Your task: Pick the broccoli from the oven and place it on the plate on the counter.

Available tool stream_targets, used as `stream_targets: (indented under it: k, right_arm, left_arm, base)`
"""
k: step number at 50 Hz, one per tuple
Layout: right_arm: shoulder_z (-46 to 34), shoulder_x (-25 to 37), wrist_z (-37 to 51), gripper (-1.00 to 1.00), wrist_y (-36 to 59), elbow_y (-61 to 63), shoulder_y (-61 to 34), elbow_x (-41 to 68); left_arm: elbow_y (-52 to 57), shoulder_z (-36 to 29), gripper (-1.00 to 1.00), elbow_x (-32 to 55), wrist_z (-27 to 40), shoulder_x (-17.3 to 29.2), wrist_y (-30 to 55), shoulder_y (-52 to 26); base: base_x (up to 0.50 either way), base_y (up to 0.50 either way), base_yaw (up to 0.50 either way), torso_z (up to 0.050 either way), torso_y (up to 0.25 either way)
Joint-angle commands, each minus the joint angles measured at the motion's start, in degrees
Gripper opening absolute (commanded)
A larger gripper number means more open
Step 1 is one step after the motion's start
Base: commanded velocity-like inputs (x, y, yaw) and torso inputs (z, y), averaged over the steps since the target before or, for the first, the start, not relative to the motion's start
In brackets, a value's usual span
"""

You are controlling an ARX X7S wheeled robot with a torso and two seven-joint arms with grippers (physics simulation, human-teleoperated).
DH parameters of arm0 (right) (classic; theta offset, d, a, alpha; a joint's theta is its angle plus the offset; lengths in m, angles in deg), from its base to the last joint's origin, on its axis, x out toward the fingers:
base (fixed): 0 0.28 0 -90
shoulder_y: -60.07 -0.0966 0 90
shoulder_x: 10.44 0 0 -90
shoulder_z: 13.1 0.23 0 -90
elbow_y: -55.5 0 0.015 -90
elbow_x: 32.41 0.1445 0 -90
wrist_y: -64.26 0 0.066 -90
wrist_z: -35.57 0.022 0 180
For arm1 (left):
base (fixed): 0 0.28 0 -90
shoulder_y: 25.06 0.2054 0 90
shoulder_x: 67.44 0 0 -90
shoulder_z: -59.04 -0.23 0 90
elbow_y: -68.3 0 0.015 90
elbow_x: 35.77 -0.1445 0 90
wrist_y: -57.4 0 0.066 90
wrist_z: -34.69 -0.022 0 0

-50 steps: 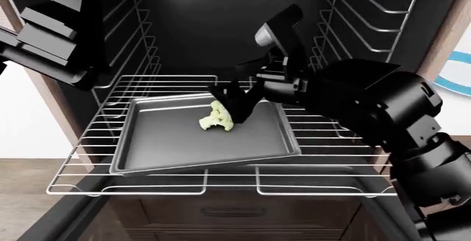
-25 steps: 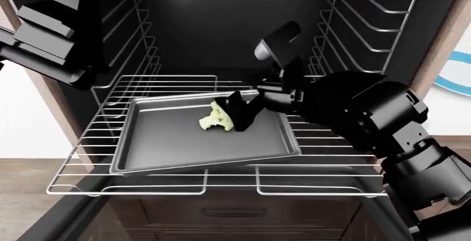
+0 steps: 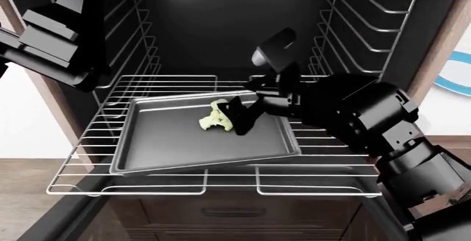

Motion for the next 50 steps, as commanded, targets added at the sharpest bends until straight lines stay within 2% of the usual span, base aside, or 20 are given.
stream_targets:
  k: [1, 17, 39, 50]
  right_arm:
    - [-2.1, -2.0, -1.9, 1.00, -0.2, -4.0, -2.4, -1.8]
    - [-5.0, -5.6, -5.5, 1.00, -2.5, -11.7, -5.2, -5.0]
    - [-7.5, -7.1, -7.4, 1.00, -1.3, -10.0, -4.3, -4.8]
    - [-8.3, -8.7, -8.1, 1.00, -3.1, -13.5, -5.4, -6.2]
  left_arm:
    - [0.0, 0.2, 1.00, -0.2, -0.1, 0.2, -0.6, 0.8]
    - [-0.4, 0.2, 1.00, -1.4, -1.3, 0.5, -1.6, 1.8]
    - [-0.7, 0.2, 1.00, -0.7, -0.9, 0.9, -2.1, 1.5]
    - [-0.6, -0.1, 1.00, -0.7, -0.9, 1.1, -2.3, 1.3]
  base:
    - [0.00, 0.00, 0.00, 0.000, 0.000]
    - [0.00, 0.00, 0.00, 0.000, 0.000]
    - [0.00, 0.00, 0.00, 0.000, 0.000]
    - [0.00, 0.00, 0.00, 0.000, 0.000]
